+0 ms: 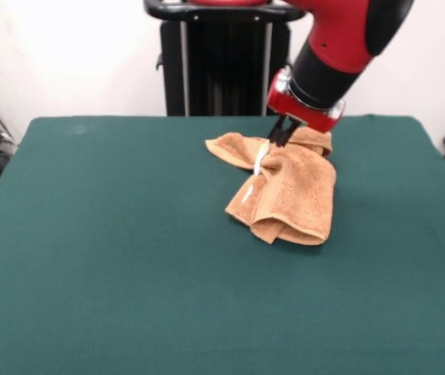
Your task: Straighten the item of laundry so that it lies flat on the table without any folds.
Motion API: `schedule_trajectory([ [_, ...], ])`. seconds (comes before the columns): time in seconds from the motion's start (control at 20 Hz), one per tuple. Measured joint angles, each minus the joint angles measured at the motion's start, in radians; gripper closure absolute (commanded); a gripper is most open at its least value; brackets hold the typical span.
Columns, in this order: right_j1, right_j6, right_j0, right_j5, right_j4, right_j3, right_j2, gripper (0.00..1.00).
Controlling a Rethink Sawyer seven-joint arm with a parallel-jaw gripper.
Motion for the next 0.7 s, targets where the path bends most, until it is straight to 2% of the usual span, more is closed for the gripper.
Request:
schedule_trajectory([
  [0.45,0.022,0.0,0.062,0.043,0.0,-0.008,-0.074,1.0],
  [0.7,0.075,0.0,0.077,0.043,0.001,-0.031,-0.087,1.0],
])
